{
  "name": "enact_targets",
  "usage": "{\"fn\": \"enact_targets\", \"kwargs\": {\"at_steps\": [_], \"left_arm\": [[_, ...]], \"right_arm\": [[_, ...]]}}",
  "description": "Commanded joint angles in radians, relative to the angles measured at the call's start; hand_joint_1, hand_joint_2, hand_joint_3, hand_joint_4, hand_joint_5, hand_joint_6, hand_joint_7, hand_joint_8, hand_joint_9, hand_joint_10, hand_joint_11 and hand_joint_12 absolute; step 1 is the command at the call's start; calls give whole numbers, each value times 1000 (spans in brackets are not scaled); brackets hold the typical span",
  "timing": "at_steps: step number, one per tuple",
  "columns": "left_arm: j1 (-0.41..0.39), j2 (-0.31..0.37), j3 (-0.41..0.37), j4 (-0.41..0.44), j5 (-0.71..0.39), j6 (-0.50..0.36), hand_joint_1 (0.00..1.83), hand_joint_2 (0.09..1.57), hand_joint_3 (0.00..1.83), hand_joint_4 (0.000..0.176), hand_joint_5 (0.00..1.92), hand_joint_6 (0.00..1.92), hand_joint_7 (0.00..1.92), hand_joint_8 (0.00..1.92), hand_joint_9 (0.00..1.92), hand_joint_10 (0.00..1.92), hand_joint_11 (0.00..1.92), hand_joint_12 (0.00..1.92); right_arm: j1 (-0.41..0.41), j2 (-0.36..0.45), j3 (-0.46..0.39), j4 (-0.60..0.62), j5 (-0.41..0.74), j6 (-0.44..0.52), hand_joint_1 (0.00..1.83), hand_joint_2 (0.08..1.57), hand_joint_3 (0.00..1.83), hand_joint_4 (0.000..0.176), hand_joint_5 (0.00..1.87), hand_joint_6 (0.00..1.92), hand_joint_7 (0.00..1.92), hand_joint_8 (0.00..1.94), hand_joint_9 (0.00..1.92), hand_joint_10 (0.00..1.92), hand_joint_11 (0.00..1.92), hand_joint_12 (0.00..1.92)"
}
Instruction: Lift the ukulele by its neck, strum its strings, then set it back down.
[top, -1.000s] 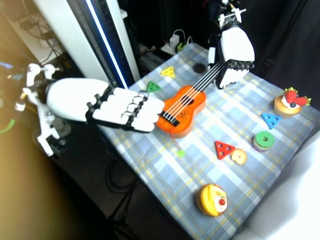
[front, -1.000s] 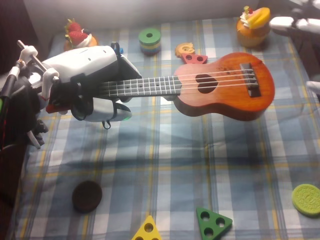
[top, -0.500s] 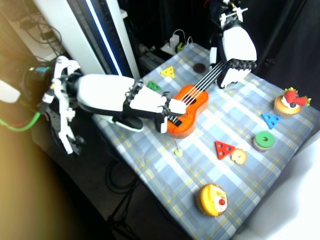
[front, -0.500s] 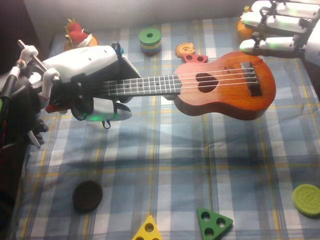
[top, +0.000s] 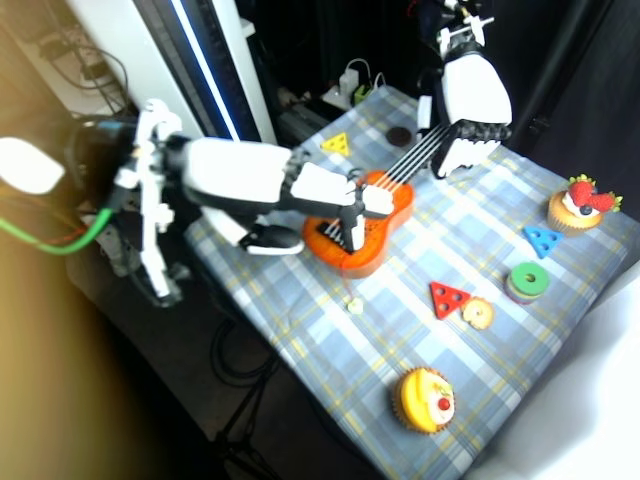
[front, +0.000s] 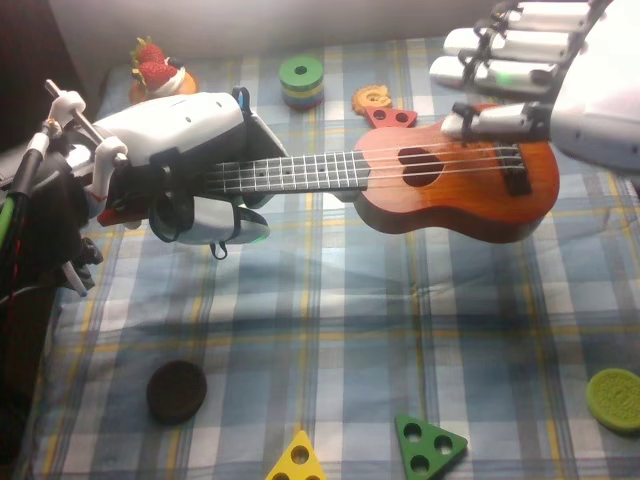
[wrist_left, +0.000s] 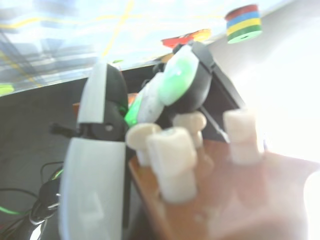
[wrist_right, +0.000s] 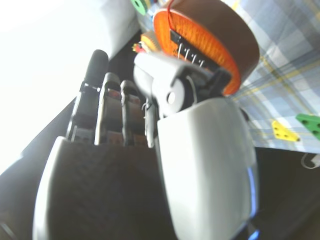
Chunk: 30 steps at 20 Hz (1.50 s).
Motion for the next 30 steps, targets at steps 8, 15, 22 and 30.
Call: {"fn": "enact_targets", "kwargs": {"at_steps": [8,15,22,30], "left_arm": [[-10,0,6,-4,-112,-9,1400,1179,0,0,1014,1921,1311,1921,1428,1921,1485,1921],[-5,-12,22,-23,-92,-10,1262,1206,2,0,995,1921,1347,1921,1467,1921,1508,1921],[0,-28,33,3,-7,-6,1279,1176,0,0,942,1921,1267,1921,1418,1921,1505,1921],[-4,-35,42,-25,26,66,1075,1231,15,0,734,1425,642,1921,778,1921,874,1921]], "right_arm": [[21,15,29,-260,166,397,1120,1264,531,32,372,33,0,0,0,0,0,329],[21,54,27,-249,292,482,1126,1337,87,0,311,69,358,502,347,824,224,1394],[60,123,18,-132,280,391,893,1317,0,75,366,12,54,5,0,0,0,0],[47,164,-4,-51,331,331,1101,1366,2,89,315,0,93,4,0,0,0,0]]}}
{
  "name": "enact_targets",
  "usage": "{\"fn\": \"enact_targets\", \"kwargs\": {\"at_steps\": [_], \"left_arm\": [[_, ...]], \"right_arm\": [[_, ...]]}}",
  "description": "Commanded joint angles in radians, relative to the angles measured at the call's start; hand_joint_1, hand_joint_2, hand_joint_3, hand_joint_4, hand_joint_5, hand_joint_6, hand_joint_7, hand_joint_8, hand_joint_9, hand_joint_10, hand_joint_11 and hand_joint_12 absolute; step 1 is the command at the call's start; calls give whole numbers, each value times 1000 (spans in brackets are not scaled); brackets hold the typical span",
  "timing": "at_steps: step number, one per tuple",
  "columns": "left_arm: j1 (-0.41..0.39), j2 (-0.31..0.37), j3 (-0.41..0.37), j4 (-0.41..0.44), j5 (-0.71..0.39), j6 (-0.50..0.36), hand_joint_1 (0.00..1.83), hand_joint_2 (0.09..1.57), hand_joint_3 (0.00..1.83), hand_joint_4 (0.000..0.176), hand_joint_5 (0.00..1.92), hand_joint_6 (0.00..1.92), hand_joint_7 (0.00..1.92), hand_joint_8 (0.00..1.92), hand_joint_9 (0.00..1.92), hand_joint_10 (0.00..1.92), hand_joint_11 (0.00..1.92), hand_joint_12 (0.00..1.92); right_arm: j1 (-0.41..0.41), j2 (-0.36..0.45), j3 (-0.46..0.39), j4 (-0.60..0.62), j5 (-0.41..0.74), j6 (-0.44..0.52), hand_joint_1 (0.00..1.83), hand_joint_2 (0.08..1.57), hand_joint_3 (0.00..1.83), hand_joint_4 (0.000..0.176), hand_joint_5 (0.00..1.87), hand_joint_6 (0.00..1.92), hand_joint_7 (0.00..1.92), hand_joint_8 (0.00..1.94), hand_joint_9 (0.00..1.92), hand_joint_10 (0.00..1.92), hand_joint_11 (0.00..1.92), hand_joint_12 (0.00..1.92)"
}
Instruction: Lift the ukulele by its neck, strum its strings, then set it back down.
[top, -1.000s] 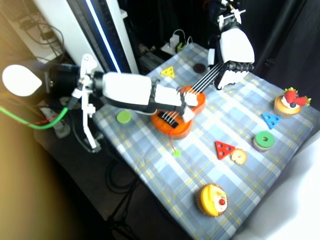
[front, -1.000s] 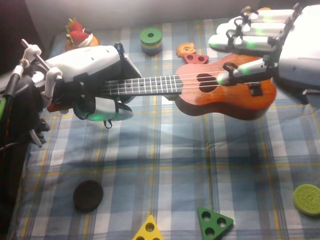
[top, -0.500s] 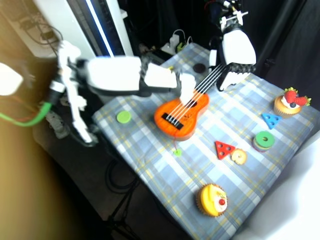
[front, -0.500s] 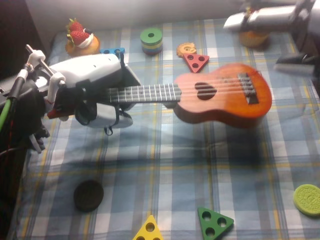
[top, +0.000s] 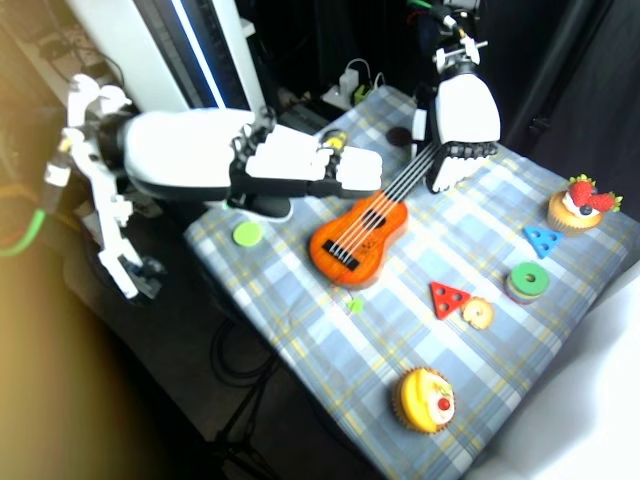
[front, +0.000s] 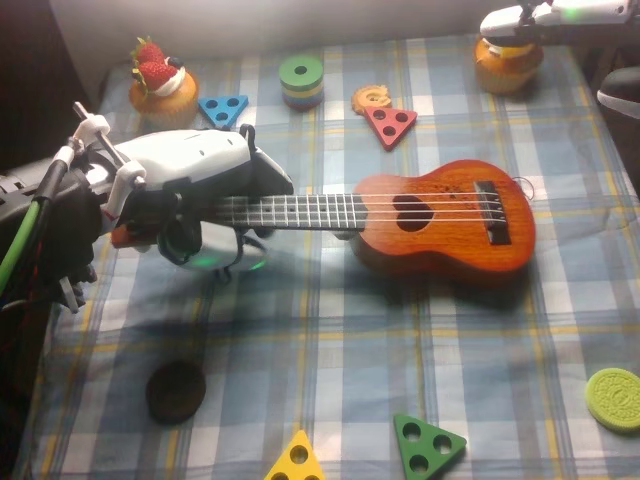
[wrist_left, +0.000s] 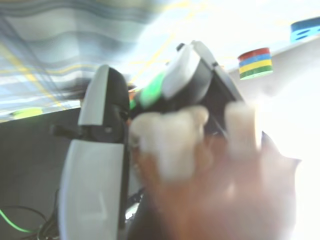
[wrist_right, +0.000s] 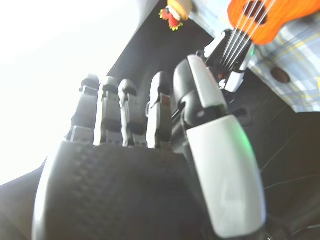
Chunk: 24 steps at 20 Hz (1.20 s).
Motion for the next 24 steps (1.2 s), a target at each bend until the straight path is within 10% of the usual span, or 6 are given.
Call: {"fn": "enact_targets", "kwargs": {"at_steps": [1,4,7,11,16,24], "left_arm": [[-15,2,0,-5,-98,4,1082,1341,13,0,519,1525,619,1810,478,1921,543,1921],[-15,8,-5,-25,-117,23,840,1255,0,0,272,400,336,565,191,1342,41,1921],[-8,40,-37,-32,-177,23,627,1200,0,26,102,43,78,30,2,510,0,1350],[7,124,-95,50,-367,-177,555,1147,0,54,0,0,0,0,0,0,0,22],[66,202,-120,135,-634,-495,417,1213,22,20,0,0,0,0,0,0,0,0],[225,237,-71,141,-1084,-982,279,1212,0,142,0,0,0,0,0,0,0,0]], "right_arm": [[6,12,-4,41,118,-15,1132,1360,0,92,289,0,58,0,0,0,0,0],[-21,26,-11,90,158,-43,1103,1374,6,92,251,0,20,6,0,0,0,0],[-44,39,-19,126,197,-63,1032,1390,5,104,181,0,16,0,1,0,40,16],[-101,70,-48,233,267,-158,860,1328,0,76,58,0,17,3,38,10,98,33],[-156,95,-67,319,350,-206,640,1307,0,68,0,0,0,0,50,7,101,22],[-370,88,-87,541,642,-284,553,1117,0,96,0,0,0,0,0,0,0,0]]}}
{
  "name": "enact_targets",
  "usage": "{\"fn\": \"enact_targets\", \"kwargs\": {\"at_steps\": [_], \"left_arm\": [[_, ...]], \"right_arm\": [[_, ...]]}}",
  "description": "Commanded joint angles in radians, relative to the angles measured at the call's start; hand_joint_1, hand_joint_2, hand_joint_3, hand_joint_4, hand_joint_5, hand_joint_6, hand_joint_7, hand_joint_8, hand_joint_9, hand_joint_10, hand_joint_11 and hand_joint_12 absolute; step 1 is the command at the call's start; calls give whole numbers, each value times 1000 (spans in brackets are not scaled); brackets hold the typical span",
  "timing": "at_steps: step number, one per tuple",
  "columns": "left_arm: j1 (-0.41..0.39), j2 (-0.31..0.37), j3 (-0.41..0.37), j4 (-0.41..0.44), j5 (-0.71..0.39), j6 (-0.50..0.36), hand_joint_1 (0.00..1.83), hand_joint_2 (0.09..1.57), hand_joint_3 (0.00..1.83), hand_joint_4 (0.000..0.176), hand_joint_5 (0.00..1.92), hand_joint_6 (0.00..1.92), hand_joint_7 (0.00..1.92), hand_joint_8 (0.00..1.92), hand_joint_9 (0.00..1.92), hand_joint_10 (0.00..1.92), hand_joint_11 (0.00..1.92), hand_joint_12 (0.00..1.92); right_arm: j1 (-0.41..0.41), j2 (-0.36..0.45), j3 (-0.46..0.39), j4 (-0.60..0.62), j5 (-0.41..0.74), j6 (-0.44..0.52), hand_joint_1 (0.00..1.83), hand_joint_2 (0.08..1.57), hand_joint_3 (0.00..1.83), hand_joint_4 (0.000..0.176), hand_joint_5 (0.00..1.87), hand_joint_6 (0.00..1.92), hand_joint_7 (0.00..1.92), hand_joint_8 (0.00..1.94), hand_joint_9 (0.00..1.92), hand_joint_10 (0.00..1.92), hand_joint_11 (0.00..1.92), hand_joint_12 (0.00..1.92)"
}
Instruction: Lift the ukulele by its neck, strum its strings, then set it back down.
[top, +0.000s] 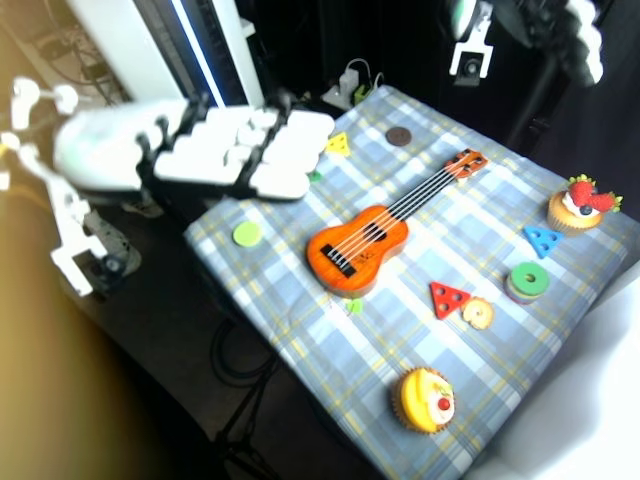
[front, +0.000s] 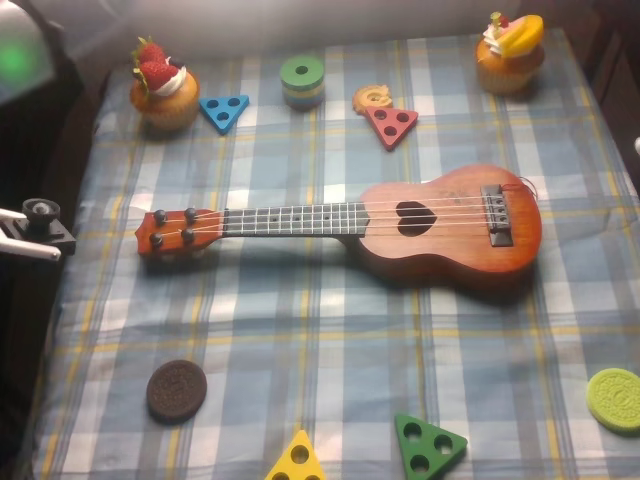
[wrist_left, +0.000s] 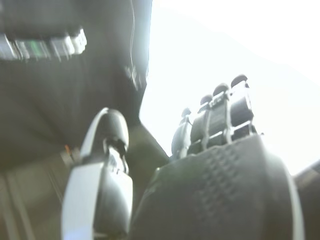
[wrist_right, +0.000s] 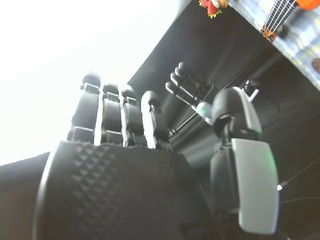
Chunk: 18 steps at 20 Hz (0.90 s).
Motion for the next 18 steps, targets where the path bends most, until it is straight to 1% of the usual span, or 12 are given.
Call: {"fn": "enact_targets", "kwargs": {"at_steps": [1,2,4,6,7,9,11,12,13,14,17,18], "left_arm": [[-2,11,-5,-13,-200,-16,219,1225,2,124,0,0,0,0,0,0,0,0],[15,17,-14,-25,-254,-17,177,1237,7,97,0,0,0,0,0,0,0,0],[58,35,-34,-46,-368,-23,205,1238,5,140,0,0,0,0,0,0,0,0],[92,48,-48,-60,-454,-31,221,1243,6,78,0,0,0,0,0,0,0,0],[104,52,-52,-62,-483,-34,337,1242,3,156,0,0,0,0,0,0,0,0],[121,59,-60,-52,-534,-38,446,1227,0,172,0,0,0,0,0,0,0,0],[113,63,-64,-30,-546,-44,400,1278,15,126,0,0,0,0,0,0,0,0],[99,63,-63,-14,-546,-44,477,1305,18,113,175,79,0,0,0,0,0,0],[86,63,-63,4,-546,-43,653,1370,23,163,404,1394,0,0,0,0,0,0],[67,66,-65,24,-546,-38,700,1392,0,173,462,1650,111,12,102,1,0,468],[3,94,-90,90,-547,12,723,1210,0,97,271,793,339,34,272,51,0,862],[-15,105,-94,100,-547,15,664,1380,0,160,408,1563,505,78,442,129,0,1159]], "right_arm": [[-4,6,-2,39,221,-6,601,1098,0,132,0,0,0,0,0,0,0,0],[-42,4,-6,66,282,-6,599,1058,0,137,0,0,0,0,0,0,0,0],[-95,-1,-11,104,377,-6,531,1027,0,97,0,0,0,0,0,0,0,0],[-135,-2,-17,132,456,-6,570,1033,0,78,0,0,0,0,0,0,0,0],[-148,-2,-20,138,485,-6,537,1037,0,77,0,0,0,0,0,0,0,0],[-168,1,-27,141,551,-6,425,1066,9,50,0,0,0,0,0,0,0,0],[-179,4,-32,141,593,-6,439,1066,5,33,0,0,0,0,0,0,0,0],[-187,4,-32,140,606,-6,507,1047,0,94,0,0,0,0,12,4,13,5],[-187,4,-32,135,619,-6,527,1065,4,135,0,0,0,0,2,0,2,0],[-188,7,-34,129,633,-6,578,1067,3,142,0,0,0,0,6,2,0,0],[-195,27,-45,115,712,-8,579,1020,0,140,241,17,59,4,37,4,51,17],[-195,29,-48,116,725,-16,548,1070,2,146,581,48,388,31,336,37,117,34]]}}
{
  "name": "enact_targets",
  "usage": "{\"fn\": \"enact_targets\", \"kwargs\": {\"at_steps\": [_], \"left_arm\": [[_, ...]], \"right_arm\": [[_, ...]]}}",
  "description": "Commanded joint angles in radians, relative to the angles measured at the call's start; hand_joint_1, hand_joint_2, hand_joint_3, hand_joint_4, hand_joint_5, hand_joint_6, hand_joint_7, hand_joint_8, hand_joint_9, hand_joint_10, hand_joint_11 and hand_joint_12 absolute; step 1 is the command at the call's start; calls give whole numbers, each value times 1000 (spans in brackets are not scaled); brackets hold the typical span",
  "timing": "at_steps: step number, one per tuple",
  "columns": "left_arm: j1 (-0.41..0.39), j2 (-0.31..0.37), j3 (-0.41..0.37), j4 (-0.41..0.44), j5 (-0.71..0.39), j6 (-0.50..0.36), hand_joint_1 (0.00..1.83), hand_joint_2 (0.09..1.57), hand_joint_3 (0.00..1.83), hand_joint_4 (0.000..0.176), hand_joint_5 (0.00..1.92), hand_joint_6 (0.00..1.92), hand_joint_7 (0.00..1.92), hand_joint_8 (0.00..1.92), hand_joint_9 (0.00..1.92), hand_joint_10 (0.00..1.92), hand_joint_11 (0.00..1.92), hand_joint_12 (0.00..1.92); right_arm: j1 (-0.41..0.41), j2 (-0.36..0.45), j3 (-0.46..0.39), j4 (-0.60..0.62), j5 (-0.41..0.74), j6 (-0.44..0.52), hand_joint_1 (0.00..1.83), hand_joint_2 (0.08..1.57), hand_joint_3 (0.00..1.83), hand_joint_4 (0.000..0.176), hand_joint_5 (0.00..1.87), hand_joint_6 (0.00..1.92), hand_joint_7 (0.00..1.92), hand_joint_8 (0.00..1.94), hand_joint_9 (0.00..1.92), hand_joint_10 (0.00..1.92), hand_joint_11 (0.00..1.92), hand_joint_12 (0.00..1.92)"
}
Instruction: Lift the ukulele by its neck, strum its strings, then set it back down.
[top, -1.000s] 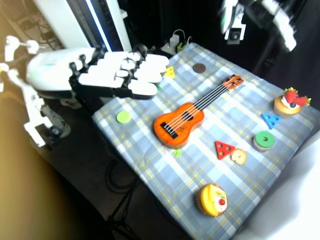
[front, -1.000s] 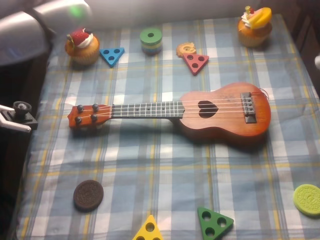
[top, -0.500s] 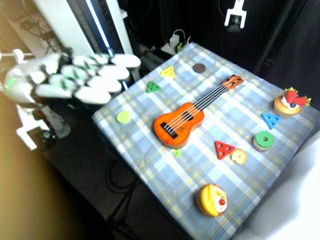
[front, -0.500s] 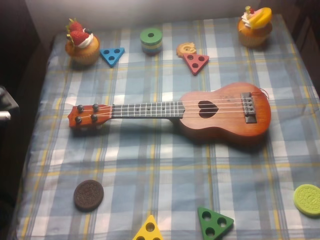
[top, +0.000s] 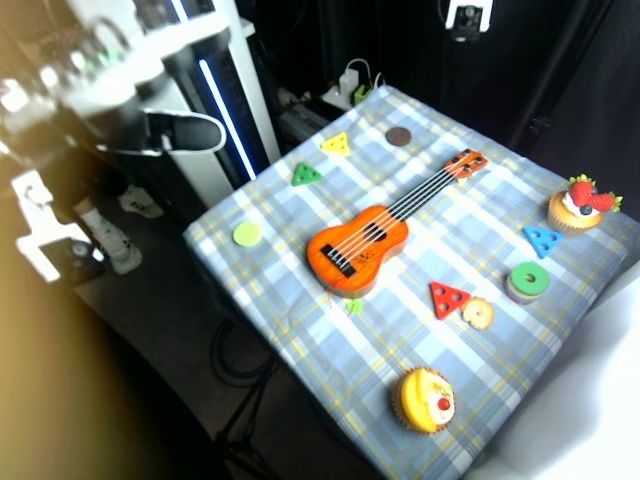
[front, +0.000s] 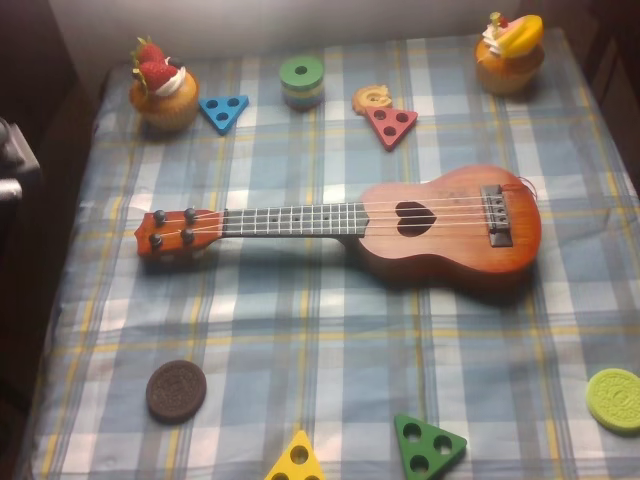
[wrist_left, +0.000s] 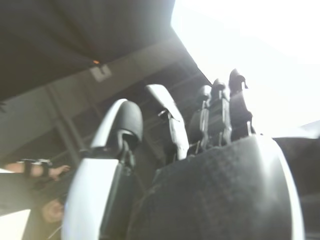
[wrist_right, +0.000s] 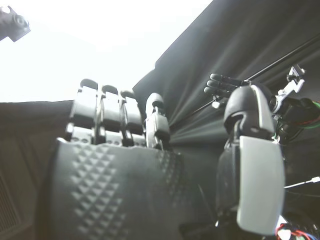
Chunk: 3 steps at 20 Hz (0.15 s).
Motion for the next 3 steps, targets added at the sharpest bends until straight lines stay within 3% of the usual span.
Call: {"fn": "enact_targets", "kwargs": {"at_steps": [1,2,3], "left_arm": [[-17,6,1,-26,-96,-5,527,1483,5,173,338,1849,519,71,440,132,0,1136],[-24,14,-1,-24,-96,-4,278,1511,7,6,176,1195,495,49,394,116,0,1043],[-26,20,-3,-21,-96,1,296,1511,2,44,195,807,494,29,371,100,0,878]], "right_arm": [[10,6,-4,23,139,-11,639,1050,0,170,697,34,421,7,395,13,193,45],[10,7,-7,23,139,-12,608,1145,7,138,690,13,473,6,423,6,265,51],[10,10,-9,22,139,-12,579,1173,3,135,686,6,539,6,449,3,303,41]]}}
